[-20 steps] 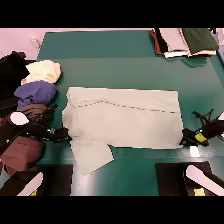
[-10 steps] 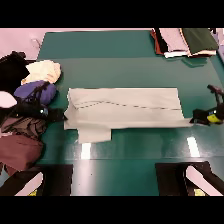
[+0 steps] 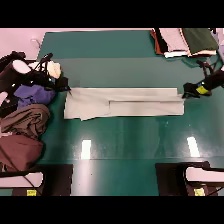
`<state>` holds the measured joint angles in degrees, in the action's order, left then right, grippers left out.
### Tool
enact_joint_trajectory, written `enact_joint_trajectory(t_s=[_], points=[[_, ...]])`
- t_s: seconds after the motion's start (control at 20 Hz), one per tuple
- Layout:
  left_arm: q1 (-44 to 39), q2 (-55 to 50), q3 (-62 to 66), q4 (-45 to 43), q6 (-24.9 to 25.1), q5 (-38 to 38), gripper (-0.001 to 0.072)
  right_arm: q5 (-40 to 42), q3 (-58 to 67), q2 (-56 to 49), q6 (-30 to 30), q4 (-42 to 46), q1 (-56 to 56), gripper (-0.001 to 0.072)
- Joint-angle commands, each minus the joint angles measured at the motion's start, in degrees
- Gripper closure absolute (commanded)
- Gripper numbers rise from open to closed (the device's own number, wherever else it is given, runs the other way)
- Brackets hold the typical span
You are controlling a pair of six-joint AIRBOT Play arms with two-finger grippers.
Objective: Fold the shirts.
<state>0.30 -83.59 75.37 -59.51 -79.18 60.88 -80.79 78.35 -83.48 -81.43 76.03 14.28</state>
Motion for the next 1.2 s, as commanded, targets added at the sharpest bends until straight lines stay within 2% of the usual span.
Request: enact_joint_trajectory(t_s=[0.0, 0.05, 0.1, 0.2, 0.3, 0.35, 0.4, 0.5, 0.6, 0.75, 0.8, 0.9, 0.95, 1.05, 1.1, 1.15], points=[[0.0, -7.5, 7.1, 0.2, -0.5, -1.5, 0.0572, 0.5, 8.1, -7.9, -0.7, -0.5, -2.3, 0.0626], [0.1, -7.6, 7.6, 0.1, -1.8, -1.7, 0.027, 0.9, 9.7, -9.3, -0.6, -2.2, -2.1, 0.0434], [0.1, -7.6, 8.0, 0.2, -2.5, -1.6, 0.0154, 0.7, 11.2, -10.3, 0.3, -4.9, -1.2, 0.0317], [0.1, -7.5, 9.7, 0.2, -2.5, 0.7, 0.0172, 0.0, 11.9, -10.7, 4.9, -10.6, 1.0, 0.0298], [0.0, -7.5, 11.0, 1.2, -2.5, 3.7, 0.0178, -1.6, 10.5, -10.6, 6.1, -12.1, 4.7, 0.0298], [0.0, -7.5, 11.0, 2.3, -2.3, 4.4, 0.042, -2.9, 9.0, -10.6, 7.0, -12.1, 6.7, 0.0294], [0.0, -7.5, 10.8, 3.3, -1.6, 4.8, 0.0671, -3.7, 7.2, -10.6, 7.5, -12.1, 9.0, 0.0214], [-1.2, -7.5, 10.8, 3.8, -1.6, 4.3, 0.0684, -3.3, 2.7, -10.6, 7.7, -12.1, 13.4, 0.0195], [-4.4, -7.6, 10.8, 3.9, -1.6, 3.0, 0.0684, -2.1, -2.3, -10.8, 10.4, -15.6, 16.7, 0.0199], [-11.1, -8.3, 10.7, 3.8, -5.3, -2.9, 0.0684, 0.7, -8.1, -13.2, 13.1, -22.7, 18.6, 0.0202], [-13.2, -9.1, 10.8, 3.8, -6.4, -4.6, 0.0684, 1.4, -9.0, -14.2, 14.1, -24.7, 18.2, 0.0209], [-17.6, -11.1, 10.8, 3.8, -8.3, -7.8, 0.0684, 2.7, -9.8, -16.2, 16.4, -29.5, 16.4, 0.0297], [-19.5, -12.0, 10.9, 3.9, -9.5, -10.0, 0.0684, 3.4, -9.7, -16.7, 16.5, -30.2, 15.3, 0.0432], [-23.3, -13.9, 11.1, 4.3, -9.4, -15.6, 0.0685, 3.8, -8.6, -16.3, 16.6, -30.4, 12.8, 0.0634], [-25.0, -14.9, 11.4, 4.1, -9.3, -17.6, 0.0685, 3.6, -7.4, -15.2, 16.6, -30.4, 12.1, 0.0692], [-26.3, -16.3, 12.5, 4.1, -9.3, -17.9, 0.0685, 2.8, -5.8, -13.7, 16.6, -30.5, 11.8, 0.0696]])
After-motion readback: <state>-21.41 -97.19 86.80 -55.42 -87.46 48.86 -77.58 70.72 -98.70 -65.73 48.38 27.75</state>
